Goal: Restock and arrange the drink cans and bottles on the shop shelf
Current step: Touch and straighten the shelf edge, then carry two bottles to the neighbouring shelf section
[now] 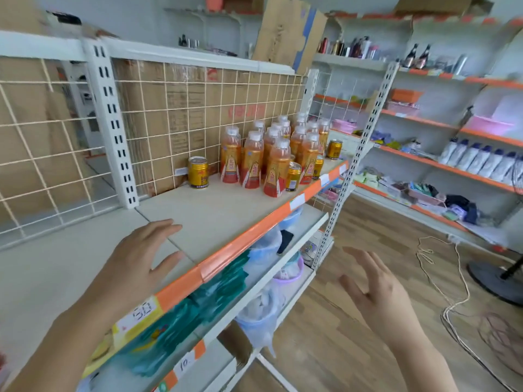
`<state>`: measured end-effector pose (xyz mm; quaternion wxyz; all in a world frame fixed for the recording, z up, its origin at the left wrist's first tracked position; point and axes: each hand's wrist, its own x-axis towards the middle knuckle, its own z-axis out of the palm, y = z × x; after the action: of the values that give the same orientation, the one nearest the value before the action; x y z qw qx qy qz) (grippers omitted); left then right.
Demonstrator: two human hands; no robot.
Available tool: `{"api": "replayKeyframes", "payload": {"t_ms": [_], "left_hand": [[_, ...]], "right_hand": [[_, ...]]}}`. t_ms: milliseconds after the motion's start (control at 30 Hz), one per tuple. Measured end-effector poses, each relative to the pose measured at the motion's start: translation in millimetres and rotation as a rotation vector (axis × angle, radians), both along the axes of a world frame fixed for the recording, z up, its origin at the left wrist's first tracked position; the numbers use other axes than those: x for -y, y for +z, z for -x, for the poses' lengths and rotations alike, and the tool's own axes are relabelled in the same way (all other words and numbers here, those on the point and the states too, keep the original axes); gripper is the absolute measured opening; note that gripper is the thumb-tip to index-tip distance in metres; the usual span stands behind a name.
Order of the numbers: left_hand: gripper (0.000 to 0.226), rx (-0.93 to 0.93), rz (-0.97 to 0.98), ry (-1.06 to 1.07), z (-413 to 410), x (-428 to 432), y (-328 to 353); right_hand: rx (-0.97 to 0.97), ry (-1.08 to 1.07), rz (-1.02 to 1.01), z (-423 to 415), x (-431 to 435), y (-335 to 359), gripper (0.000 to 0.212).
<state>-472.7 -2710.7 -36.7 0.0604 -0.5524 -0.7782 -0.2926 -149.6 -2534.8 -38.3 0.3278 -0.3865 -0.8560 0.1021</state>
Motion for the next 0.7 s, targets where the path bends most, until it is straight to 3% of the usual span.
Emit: {"api": "replayKeyframes", "payload": {"t_ms": [167, 400, 533, 700], "left_hand": [[0.049, 0.041, 0.008, -0.025, 15.0, -52.9, -3.1], [0.055, 0.079, 0.053, 0.008, 41.6, -139.7, -11.8], [0.055, 0.099, 0.026, 0.056, 64.7, -203.7, -14.5], [0.057, 0.199, -0.091, 0.085, 80.6, -296.7, 0.5]], "right_hand": [[-0.002, 0.032, 0.033, 26.6, -51.1, -5.4, 0.044], [0.029, 0.111, 0.049, 79.6, -149.9, -11.5, 0.065], [0.051, 0.212, 0.067, 117.7, -222.7, -8.4, 0.052], [-0.006, 0.364, 0.066, 166.7, -307.4, 3.3, 0.057]]}}
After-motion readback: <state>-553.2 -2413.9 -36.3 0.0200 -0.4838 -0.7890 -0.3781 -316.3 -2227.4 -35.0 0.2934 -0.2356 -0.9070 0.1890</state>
